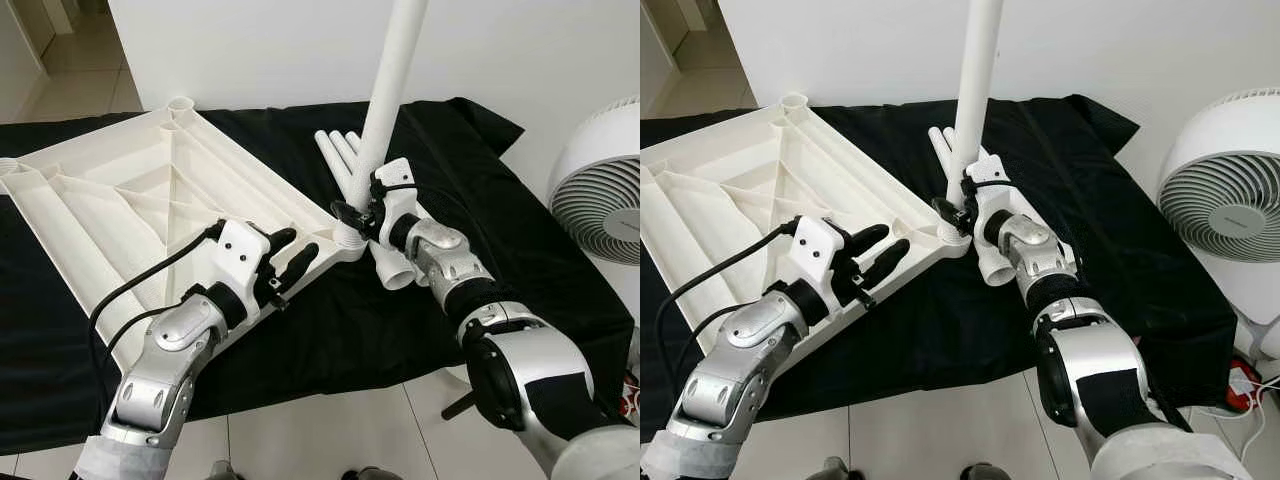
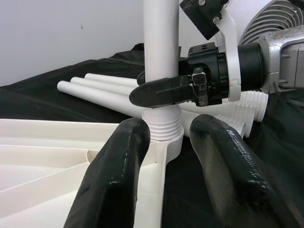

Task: Building children table

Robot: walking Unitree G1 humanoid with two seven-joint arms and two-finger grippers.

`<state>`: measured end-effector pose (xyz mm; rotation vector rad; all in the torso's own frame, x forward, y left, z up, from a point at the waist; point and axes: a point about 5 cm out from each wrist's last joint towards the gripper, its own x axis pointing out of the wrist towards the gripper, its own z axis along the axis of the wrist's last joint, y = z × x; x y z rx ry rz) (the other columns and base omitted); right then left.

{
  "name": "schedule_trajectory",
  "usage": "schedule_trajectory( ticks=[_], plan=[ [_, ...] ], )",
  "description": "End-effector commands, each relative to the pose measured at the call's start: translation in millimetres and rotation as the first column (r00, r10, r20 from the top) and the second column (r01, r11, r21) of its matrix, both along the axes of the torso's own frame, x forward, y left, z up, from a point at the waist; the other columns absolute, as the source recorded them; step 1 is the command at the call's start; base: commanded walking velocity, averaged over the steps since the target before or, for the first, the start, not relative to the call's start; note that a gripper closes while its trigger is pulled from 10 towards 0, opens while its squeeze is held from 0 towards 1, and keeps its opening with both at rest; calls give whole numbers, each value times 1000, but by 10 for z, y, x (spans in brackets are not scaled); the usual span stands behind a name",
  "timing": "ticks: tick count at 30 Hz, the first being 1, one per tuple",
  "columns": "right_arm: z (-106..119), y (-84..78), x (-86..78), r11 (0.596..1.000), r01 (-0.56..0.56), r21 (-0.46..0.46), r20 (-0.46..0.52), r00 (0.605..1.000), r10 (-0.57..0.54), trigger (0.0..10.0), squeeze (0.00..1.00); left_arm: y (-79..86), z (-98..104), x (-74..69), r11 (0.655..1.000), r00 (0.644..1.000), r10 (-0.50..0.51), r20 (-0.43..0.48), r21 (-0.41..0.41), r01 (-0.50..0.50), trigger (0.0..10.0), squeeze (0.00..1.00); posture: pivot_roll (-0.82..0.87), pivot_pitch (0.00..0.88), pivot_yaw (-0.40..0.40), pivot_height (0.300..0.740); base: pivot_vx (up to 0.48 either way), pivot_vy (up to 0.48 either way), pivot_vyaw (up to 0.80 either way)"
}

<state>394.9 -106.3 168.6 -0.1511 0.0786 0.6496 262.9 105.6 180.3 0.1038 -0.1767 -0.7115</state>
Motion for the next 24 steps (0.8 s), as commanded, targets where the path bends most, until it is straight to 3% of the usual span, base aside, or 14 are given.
schedule_trajectory(
  ticks=[1,12,17,20,24],
  plan=[
    [-313,-46,-76,998,23,-66,-139,990,-32,10000,0,-15,15,-26,1000,1000,1,9,1,-1,10000,0,-4,66,-9,740,0,0,0],
    [-382,-61,-93,994,69,-87,-133,988,-80,10000,0,-20,8,-38,1000,1000,0,8,0,0,10000,0,-1,55,-12,740,0,0,0],
    [-456,-39,-117,972,235,10,-117,966,-232,10000,0,-30,2,-50,1000,1000,-4,7,0,4,10000,0,-5,49,-13,740,0,0,0],
    [-469,-19,-121,961,274,40,-128,955,-267,10000,0,-33,0,-48,1000,1000,-5,7,-1,5,10000,0,-5,49,-13,740,0,0,0],
    [-466,13,-118,920,382,85,-128,920,-370,10000,0,-45,-1,-42,1000,1000,-10,7,-2,10,10000,0,-11,45,-12,740,0,0,0]
  ],
)
